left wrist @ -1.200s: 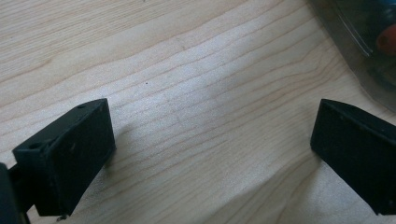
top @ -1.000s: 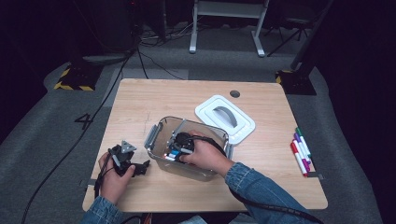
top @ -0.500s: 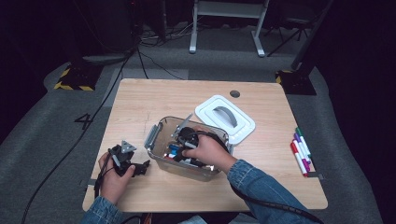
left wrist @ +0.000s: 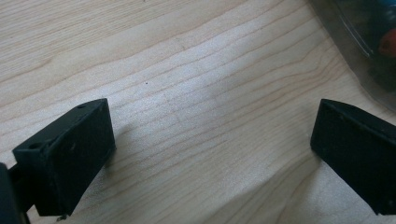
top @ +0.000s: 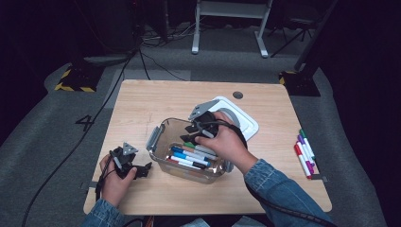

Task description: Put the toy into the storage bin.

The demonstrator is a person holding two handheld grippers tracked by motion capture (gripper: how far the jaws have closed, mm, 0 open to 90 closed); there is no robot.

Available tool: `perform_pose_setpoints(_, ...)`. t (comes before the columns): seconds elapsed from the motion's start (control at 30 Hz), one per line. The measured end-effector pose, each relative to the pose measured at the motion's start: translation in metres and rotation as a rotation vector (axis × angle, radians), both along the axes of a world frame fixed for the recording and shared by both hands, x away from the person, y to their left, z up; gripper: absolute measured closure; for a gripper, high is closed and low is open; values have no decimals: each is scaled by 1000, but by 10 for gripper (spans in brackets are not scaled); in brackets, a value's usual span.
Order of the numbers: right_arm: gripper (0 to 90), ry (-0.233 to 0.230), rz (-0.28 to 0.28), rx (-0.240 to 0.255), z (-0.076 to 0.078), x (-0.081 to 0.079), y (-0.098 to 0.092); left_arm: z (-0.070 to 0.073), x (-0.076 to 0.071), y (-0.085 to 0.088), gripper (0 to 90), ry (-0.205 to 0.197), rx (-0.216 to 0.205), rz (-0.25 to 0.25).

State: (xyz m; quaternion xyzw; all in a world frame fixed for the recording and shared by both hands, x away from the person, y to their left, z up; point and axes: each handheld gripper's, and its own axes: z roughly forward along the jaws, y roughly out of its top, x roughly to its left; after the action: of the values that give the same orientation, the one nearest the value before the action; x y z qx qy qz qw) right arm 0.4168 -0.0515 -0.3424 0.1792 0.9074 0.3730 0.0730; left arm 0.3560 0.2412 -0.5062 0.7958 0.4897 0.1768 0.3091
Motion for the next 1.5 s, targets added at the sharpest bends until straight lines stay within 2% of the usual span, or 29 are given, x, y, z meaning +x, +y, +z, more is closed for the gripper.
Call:
perform_pose_setpoints(0.03, 596, -14, -28, 16, 8, 0, -10, 0, 0, 0, 1, 0, 0, 0)
perform_pose_setpoints(0.07, 596, -14, -28, 16, 8, 0, -10, 0, 0, 0, 1, 0, 0, 0)
perform_pose_setpoints(0.17, 587, -38, -67, 24, 16, 1, -28, 0, 0, 0, 2, 0, 0, 0)
perform_pose_setpoints(0.23, 586, -49, -118, 31, 20, 3, -49, 0, 0, 0, 2, 0, 0, 0)
perform_pose_setpoints(0.27, 586, -49, -118, 31, 20, 3, -49, 0, 0, 0, 2, 0, 0, 0)
perform_pose_setpoints(0.3, 586, -58, -151, 36, 22, 4, -62, 0, 0, 0, 2, 0, -1, 0)
perform_pose_setpoints(0.33, 586, -58, -151, 36, 22, 4, -62, 0, 0, 0, 2, 0, -1, 0)
perform_pose_setpoints(0.47, 581, -67, -214, 35, 25, 5, -87, 0, 0, 0, 2, 0, -1, 0)
perform_pose_setpoints(0.5, 581, -76, -245, 31, 25, 5, -101, 0, 0, 0, 2, 0, -1, 1)
perform_pose_setpoints(0.53, 581, -76, -245, 31, 25, 5, -101, 0, 0, 0, 2, 0, -1, 1)
perform_pose_setpoints(0.6, 582, -79, -278, 26, 25, 5, -115, 0, 0, 0, 1, -1, -3, 2)
perform_pose_setpoints(0.63, 582, -77, -318, 31, 24, 5, -131, 0, 1, 0, 1, -2, -3, 3)
perform_pose_setpoints(0.67, 582, -77, -318, 31, 24, 5, -131, 0, 1, 0, 1, -2, -3, 4)
perform_pose_setpoints(0.7, 584, -78, -338, 29, 23, 4, -139, 0, 1, 0, 1, -3, -1, 5)
perform_pose_setpoints(0.83, 588, -78, -420, 23, 18, 1, -176, 0, 1, 0, 1, -4, 2, 5)
perform_pose_setpoints(0.87, 593, -71, -468, 18, 15, 0, -194, 0, 1, 0, 1, -3, 0, 5)
perform_pose_setpoints(0.9, 593, -71, -468, 18, 15, 0, -194, 0, 1, 0, 1, -3, 0, 5)
perform_pose_setpoints(0.93, 596, -68, -491, 12, 13, -1, -204, 0, 1, 0, 1, -3, -1, 6)
perform_pose_setpoints(0.97, 599, -57, -534, 5, 8, -3, -221, 0, 1, 0, 2, -3, 0, 5)
perform_pose_setpoints(1.0, 599, -57, -534, 5, 8, -3, -221, 0, 1, 0, 1, -3, 0, 5)
perform_pose_setpoints(1.07, 605, -37, -597, -8, 0, -7, -245, 0, 1, 0, 2, -3, -1, 7)
perform_pose_setpoints(1.13, 607, -32, -616, -10, -3, -8, -252, 0, 0, 0, 2, 0, -1, 10)
perform_pose_setpoints(1.17, 606, -19, -646, -8, -8, -10, -266, 0, 0, 0, 2, 0, -1, 10)
perform_pose_setpoints(1.2, 606, -19, -646, -8, -8, -10, -266, 0, 0, 0, 2, -1, 0, 11)
perform_pose_setpoints(1.23, 608, -10, -676, -13, -14, -12, -279, 0, 0, 1, 2, -1, 1, 10)
perform_pose_setpoints(1.27, 608, -10, -676, -13, -14, -12, -279, 0, 0, 1, 2, -1, 1, 10)
perform_pose_setpoints(1.3, 609, 3, -706, -23, -21, -13, -291, 0, 0, 0, 2, -1, -1, 12)
perform_pose_setpoints(1.33, 609, 3, -706, -23, -21, -13, -291, 0, 0, 0, 2, -1, -1, 12)
perform_pose_setpoints(1.5, 618, 40, -763, -42, -41, -15, -312, 0, 0, 1, 2, -1, 0, 11)
